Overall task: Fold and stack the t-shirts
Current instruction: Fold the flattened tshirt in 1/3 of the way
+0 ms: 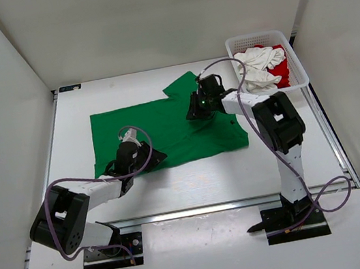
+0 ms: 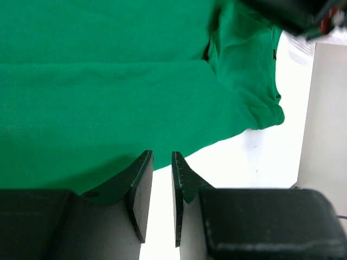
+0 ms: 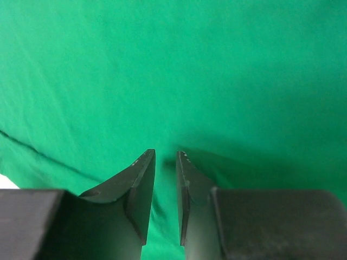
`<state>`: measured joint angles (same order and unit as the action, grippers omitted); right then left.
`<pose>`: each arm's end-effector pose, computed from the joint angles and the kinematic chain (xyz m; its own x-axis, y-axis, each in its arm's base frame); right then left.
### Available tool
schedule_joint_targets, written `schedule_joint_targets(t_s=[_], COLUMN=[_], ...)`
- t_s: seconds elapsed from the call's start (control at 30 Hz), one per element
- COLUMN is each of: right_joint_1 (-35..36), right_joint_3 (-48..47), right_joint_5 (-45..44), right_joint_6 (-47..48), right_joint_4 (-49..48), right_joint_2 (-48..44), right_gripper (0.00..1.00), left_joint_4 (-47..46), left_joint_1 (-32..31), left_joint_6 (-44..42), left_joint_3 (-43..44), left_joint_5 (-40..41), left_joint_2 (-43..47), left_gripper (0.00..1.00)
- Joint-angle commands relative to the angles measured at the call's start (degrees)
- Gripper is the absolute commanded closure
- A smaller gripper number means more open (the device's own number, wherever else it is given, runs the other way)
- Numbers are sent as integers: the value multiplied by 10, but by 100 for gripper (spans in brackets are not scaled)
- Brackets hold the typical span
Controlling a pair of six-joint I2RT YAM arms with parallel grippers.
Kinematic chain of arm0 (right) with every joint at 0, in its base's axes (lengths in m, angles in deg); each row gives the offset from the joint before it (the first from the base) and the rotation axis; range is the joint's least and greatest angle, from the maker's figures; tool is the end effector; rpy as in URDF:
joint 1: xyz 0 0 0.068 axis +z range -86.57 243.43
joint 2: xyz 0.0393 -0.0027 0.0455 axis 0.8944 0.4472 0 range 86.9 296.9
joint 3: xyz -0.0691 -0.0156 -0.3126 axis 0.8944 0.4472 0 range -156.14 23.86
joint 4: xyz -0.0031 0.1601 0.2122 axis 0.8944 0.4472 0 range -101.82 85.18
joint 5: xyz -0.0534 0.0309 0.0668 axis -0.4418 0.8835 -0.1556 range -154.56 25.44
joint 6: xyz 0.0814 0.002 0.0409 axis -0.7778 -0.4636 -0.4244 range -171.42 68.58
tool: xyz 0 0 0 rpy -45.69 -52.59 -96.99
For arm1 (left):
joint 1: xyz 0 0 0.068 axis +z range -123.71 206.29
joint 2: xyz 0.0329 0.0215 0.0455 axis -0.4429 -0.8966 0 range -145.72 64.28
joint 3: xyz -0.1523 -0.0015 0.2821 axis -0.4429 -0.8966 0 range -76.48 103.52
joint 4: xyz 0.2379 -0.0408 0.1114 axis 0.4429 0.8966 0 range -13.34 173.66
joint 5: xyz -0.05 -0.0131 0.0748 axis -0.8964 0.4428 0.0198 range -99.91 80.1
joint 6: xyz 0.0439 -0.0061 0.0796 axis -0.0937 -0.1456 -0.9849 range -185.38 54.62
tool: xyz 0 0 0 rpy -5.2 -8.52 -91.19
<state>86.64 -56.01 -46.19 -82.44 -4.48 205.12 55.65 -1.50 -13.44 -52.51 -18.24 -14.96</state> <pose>0.4556 0.2234 0.1731 -0.8605 0.1634 -0.4825 -0.1549 0.8185 0.5533 0.2430 -0.1416 0.1630 -0.7536 -0.4836 -0.4452 -0.0425 0.7117 -0.7012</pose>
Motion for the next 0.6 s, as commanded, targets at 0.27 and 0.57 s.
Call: schedule_joint_targets(t_s=[0.27, 0.57], right_joint_1=[36, 70], right_joint_3=[-16, -83], right_joint_5=[-72, -148], right_joint_6=[71, 103], right_joint_4=[54, 131], right_joint_2=[-54, 7], right_gripper=[72, 70], left_joint_4=[-10, -20], left_joint_1=[11, 7], left_joint_6=[-2, -5], left_joint_3=[-4, -13], left_joint_5=[3, 2], left_joint_2=[17, 22], left_gripper=[69, 69])
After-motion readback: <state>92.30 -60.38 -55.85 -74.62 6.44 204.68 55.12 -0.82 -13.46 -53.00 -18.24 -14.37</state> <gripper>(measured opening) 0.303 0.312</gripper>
